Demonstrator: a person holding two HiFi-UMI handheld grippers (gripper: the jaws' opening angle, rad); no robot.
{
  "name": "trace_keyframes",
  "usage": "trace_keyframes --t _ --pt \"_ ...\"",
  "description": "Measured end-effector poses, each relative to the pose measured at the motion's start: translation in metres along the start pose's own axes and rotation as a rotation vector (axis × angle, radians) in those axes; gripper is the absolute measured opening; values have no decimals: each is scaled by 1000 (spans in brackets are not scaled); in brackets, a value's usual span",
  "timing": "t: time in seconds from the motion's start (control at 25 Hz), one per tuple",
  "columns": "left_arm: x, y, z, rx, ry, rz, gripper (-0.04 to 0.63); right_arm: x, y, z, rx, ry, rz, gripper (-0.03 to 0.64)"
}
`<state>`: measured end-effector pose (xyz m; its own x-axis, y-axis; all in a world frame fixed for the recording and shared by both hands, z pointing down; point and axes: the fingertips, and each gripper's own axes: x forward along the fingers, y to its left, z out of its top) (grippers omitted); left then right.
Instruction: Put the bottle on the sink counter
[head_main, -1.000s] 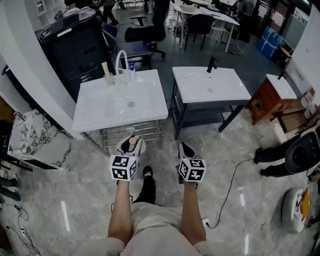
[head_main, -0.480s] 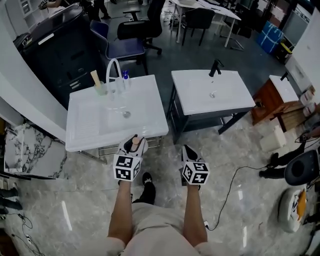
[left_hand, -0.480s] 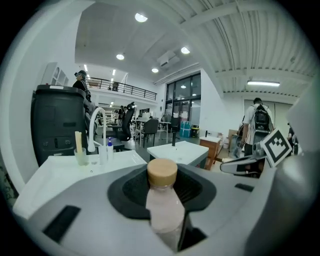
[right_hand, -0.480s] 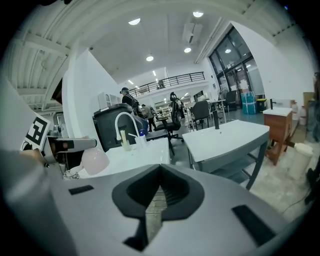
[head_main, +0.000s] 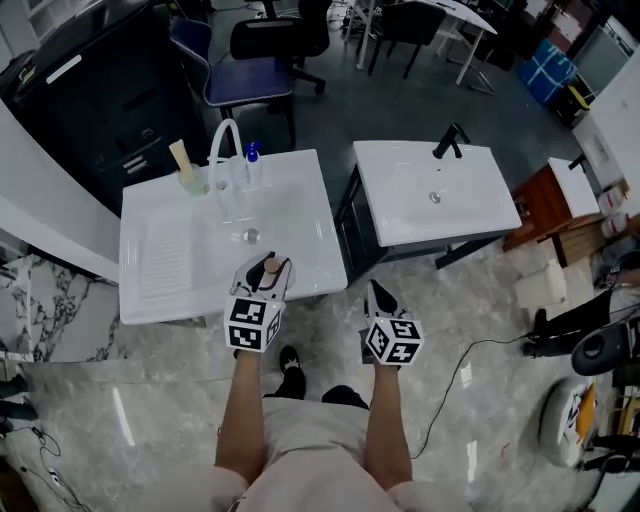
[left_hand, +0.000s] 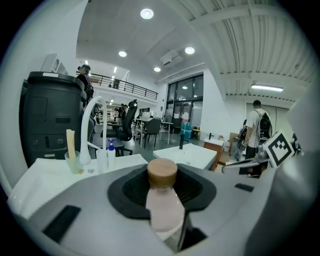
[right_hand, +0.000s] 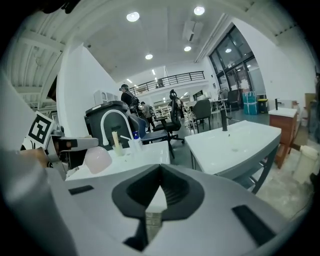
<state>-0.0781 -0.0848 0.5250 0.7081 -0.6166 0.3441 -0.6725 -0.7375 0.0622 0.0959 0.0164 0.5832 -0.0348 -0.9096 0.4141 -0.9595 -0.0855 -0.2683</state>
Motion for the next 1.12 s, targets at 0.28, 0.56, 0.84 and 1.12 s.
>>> trace_keyframes --t 0.28,0.56,0.84,1.12 --pt "15 17 -5 -25 17 -1 126 36 4 8 2 13 18 5" --pt "35 39 8 -15 20 39 126 85 18 37 -15 0 101 5" --pt "83 61 19 -2 25 97 126 151 19 59 -55 37 212 5" --pt "131 81 33 -35 20 154 126 202 28 74 -135 124 388 5"
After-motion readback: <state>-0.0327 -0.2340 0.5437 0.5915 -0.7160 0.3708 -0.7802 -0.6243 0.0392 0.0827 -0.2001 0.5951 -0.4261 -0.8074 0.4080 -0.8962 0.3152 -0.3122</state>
